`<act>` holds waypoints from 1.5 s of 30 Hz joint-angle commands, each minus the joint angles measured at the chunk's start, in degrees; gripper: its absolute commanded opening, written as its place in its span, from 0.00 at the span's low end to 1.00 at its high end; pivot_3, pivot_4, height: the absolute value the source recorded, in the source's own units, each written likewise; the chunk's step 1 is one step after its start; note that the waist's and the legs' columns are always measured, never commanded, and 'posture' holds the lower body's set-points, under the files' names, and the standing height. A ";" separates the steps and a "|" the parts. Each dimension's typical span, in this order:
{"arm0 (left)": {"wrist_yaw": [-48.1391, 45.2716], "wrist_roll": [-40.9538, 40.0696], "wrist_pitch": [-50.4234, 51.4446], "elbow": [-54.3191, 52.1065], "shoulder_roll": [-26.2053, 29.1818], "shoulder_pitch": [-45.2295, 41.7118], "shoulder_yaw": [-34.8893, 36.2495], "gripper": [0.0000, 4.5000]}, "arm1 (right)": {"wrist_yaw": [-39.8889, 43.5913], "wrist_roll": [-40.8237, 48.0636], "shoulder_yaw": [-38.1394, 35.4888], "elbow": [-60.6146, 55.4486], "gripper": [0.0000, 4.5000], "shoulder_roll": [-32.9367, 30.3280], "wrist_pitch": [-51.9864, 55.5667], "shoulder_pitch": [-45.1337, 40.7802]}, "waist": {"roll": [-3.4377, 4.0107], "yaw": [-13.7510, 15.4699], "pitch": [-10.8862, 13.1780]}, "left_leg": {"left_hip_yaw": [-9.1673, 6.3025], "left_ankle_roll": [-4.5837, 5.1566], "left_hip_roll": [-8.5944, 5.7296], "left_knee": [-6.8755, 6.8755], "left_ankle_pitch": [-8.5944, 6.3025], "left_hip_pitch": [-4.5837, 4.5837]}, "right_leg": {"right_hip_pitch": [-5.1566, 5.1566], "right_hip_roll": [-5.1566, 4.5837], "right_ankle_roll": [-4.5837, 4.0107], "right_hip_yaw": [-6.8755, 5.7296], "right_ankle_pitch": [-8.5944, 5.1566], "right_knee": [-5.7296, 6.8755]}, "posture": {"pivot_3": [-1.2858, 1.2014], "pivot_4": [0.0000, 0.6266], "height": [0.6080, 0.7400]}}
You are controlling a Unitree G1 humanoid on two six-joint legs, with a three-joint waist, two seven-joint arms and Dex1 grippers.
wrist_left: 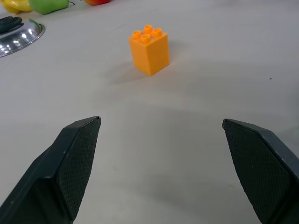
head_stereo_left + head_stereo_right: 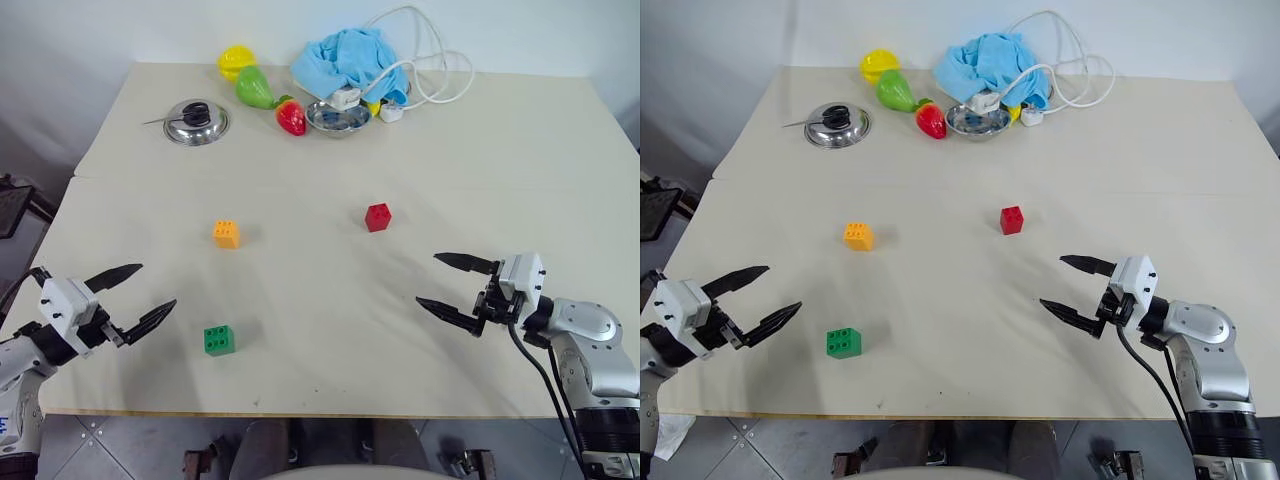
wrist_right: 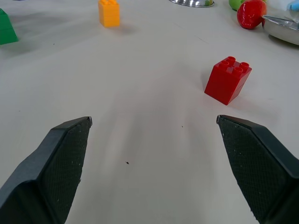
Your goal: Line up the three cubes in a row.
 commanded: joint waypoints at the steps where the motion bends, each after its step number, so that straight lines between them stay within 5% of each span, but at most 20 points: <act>1: 0.61 0.07 0.09 -1.19 0.22 -0.11 0.48 0.99 | -0.23 1.34 -1.64 -2.03 1.00 -0.47 -0.45 0.27 | 0.00 0.00 0.00 | 0.00 0.00 0.00 0.00 0.00 0.00 | 0.00 0.00 0.00 0.00 0.00 0.00 | 0.52 0.24 1.00; 7: -0.88 -12.19 11.51 -9.40 -0.21 -0.26 2.17 0.99 | -9.69 3.92 -6.99 -4.44 1.00 3.18 1.14 1.48 | 0.00 0.17 0.00 | -0.01 0.00 0.01 0.00 0.00 0.00 | 0.00 0.00 0.00 0.03 0.00 0.01 | 0.52 0.24 1.00; 12: -2.86 -14.05 13.95 -19.01 -1.47 1.36 -1.70 0.99 | -19.78 3.92 -13.30 -7.16 1.00 5.83 3.69 7.55 | 0.02 0.42 0.00 | -0.06 -0.04 -0.05 0.00 -0.03 -0.02 | 0.02 -0.01 0.00 0.05 0.00 -0.02 | 0.52 0.24 1.00; 19: -4.86 -11.10 12.08 -15.81 -2.94 -3.32 -6.35 0.99 | -29.02 -0.19 -1.09 -17.03 1.00 10.60 13.03 4.89 | 0.13 -0.76 0.06 | 0.43 -0.21 0.27 -0.01 0.06 0.18 | -0.11 0.29 0.02 0.41 0.00 0.08 | 0.52 0.24 1.00; 27: -3.82 -7.47 9.24 -12.32 -3.98 -8.02 -8.42 0.99 | -46.95 -10.69 11.61 -15.43 1.00 18.52 30.91 -12.39 | 0.11 -1.35 0.04 | 0.91 -0.40 0.45 0.00 0.18 -0.06 | -0.93 0.45 -0.07 1.04 -0.03 0.67 | 0.52 0.24 1.00; 31: -3.41 -7.06 9.38 -13.00 -4.23 -8.73 -8.97 0.99 | -54.29 -17.62 13.55 -9.25 1.00 21.88 31.77 -20.00 | 0.11 -1.37 0.04 | 1.02 -0.37 0.42 0.00 0.19 -0.09 | -1.07 0.44 -0.12 1.13 -0.06 0.79 | 0.52 0.24 1.00; 42: -2.18 -6.65 8.91 -12.94 -4.94 -9.22 -8.95 0.99 | -56.28 -19.34 15.32 -0.50 1.00 29.47 34.73 -25.74 | 0.10 -1.68 0.03 | 1.04 -0.35 0.41 -0.07 0.17 -0.14 | -1.12 0.47 -0.13 1.14 -0.07 0.75 | 0.52 0.24 1.00; 45: -2.10 -6.51 8.76 -12.98 -5.06 -9.21 -8.97 1.00 | -58.58 -19.81 13.60 -0.15 0.86 30.14 34.55 -25.51 | 0.10 -1.54 0.03 | 1.05 -0.35 0.40 -0.08 0.17 -0.14 | -1.12 0.46 -0.13 1.15 -0.07 0.75 | 0.52 0.24 1.00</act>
